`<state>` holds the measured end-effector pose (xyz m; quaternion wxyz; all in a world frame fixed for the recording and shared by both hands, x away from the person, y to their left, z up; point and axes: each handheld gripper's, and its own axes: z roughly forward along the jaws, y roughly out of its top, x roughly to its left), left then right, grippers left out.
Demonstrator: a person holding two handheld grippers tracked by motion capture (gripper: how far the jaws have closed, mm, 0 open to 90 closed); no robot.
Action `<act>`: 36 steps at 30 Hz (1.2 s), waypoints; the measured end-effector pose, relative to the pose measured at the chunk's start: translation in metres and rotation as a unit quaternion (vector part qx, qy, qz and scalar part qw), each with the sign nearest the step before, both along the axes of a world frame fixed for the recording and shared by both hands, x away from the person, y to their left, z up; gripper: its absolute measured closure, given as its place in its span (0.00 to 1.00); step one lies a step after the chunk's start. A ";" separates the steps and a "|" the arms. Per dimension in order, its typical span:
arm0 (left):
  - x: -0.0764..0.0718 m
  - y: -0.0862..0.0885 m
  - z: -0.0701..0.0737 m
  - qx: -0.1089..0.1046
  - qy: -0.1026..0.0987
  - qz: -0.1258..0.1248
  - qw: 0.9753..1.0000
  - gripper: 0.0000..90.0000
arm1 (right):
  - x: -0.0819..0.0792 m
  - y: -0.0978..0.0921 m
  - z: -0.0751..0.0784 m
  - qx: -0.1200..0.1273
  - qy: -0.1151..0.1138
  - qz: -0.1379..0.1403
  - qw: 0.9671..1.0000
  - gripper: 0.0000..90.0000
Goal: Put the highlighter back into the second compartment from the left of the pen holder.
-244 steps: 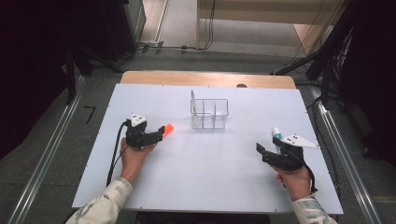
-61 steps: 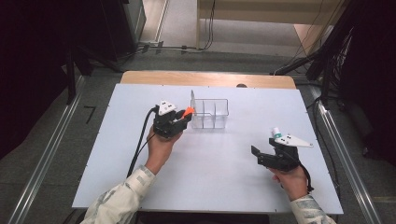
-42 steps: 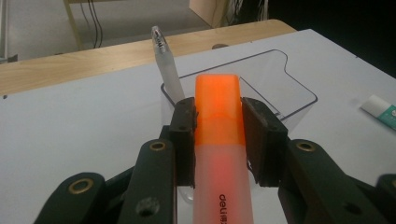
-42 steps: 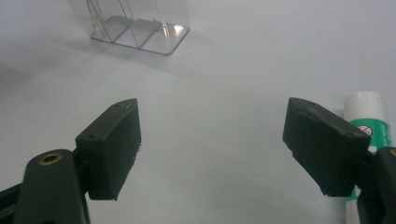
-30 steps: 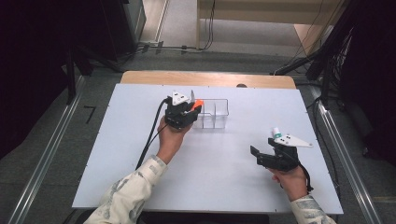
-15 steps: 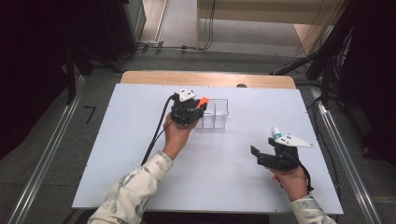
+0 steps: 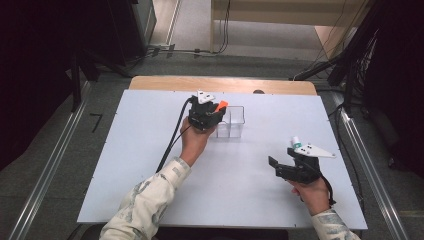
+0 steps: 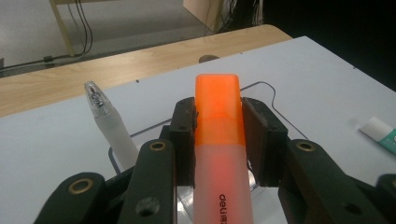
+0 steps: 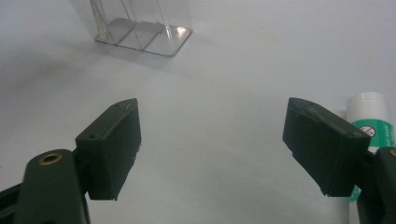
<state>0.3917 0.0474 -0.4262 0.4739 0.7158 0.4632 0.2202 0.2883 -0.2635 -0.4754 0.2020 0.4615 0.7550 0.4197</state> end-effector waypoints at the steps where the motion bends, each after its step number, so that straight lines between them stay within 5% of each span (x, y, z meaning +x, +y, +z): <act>1: 0.001 -0.001 0.000 -0.001 0.000 0.000 1.000 0.75 | 0.000 0.000 0.000 0.000 0.000 0.000 1.000 0.20; 36: 0.038 -0.027 0.014 -0.001 0.003 0.004 1.000 0.75 | 0.000 -0.003 0.000 0.004 0.000 -0.002 1.000 0.20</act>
